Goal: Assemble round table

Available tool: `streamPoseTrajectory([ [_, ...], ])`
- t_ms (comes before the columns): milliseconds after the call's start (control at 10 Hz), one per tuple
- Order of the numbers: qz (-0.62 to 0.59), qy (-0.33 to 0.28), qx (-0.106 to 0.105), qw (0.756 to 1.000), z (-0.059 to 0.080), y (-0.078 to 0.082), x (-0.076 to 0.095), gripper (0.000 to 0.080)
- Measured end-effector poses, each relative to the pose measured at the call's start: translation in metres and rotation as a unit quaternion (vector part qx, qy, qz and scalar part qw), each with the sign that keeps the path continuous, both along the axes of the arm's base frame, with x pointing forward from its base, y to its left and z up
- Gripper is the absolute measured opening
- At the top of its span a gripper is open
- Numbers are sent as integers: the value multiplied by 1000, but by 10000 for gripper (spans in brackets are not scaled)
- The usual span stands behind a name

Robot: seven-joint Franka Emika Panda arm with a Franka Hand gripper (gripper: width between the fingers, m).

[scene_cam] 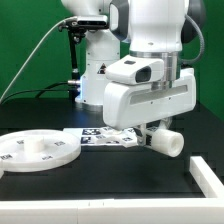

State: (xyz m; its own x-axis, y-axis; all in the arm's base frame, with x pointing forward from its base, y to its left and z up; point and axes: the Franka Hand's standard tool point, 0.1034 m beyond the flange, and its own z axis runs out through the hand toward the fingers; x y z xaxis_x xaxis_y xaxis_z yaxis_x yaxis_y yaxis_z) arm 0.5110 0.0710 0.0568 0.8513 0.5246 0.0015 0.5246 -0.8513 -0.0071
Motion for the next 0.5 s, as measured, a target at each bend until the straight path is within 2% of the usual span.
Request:
streamPoseTrajectory([
  [500,-25,1,0,1000,0,2,-3,315],
])
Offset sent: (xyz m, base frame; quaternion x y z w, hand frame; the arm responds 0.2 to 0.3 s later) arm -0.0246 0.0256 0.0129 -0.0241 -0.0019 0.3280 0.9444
